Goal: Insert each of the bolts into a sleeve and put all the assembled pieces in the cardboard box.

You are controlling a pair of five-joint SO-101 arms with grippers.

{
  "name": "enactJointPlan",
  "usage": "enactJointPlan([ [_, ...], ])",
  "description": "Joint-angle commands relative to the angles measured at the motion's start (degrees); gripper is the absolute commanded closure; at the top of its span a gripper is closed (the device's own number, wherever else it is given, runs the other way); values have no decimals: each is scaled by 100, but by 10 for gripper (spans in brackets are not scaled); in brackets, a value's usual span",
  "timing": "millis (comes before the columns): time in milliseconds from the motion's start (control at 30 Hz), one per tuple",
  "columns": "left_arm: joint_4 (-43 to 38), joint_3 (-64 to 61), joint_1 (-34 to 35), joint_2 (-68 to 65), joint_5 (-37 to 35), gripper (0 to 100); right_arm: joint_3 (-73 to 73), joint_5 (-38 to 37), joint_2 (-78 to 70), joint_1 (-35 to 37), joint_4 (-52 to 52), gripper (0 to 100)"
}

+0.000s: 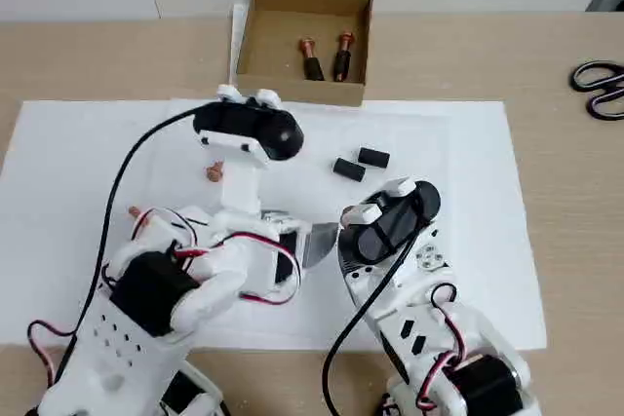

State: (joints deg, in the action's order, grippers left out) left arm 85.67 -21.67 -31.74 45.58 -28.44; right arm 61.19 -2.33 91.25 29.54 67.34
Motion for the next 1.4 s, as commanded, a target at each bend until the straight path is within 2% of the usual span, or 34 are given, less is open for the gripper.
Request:
enactJointPlan([
  [0,-273,321,352,62,18,793,-105,44,57,-31,-145,995],
  [233,-70,365,1503,62,44,795,-105,35,57,-40,-145,995],
  [467,1046,347,2664,62,141,797,-501,53,-13,-207,-136,995],
  [633,1354,259,3138,35,1011,797,-1741,35,-752,-725,-136,995],
  [833,1380,-66,3376,53,2101,797,-3877,26,-3108,-884,-277,995],
  [1000,1371,-84,3367,53,2884,797,-5134,26,-5297,-1112,-1323,995],
  [1233,1363,-92,3385,53,2927,797,-6057,26,-8163,-1727,-4251,995],
  [1367,1354,-92,3393,53,2936,797,-6875,26,-9648,-1789,-5015,995],
])
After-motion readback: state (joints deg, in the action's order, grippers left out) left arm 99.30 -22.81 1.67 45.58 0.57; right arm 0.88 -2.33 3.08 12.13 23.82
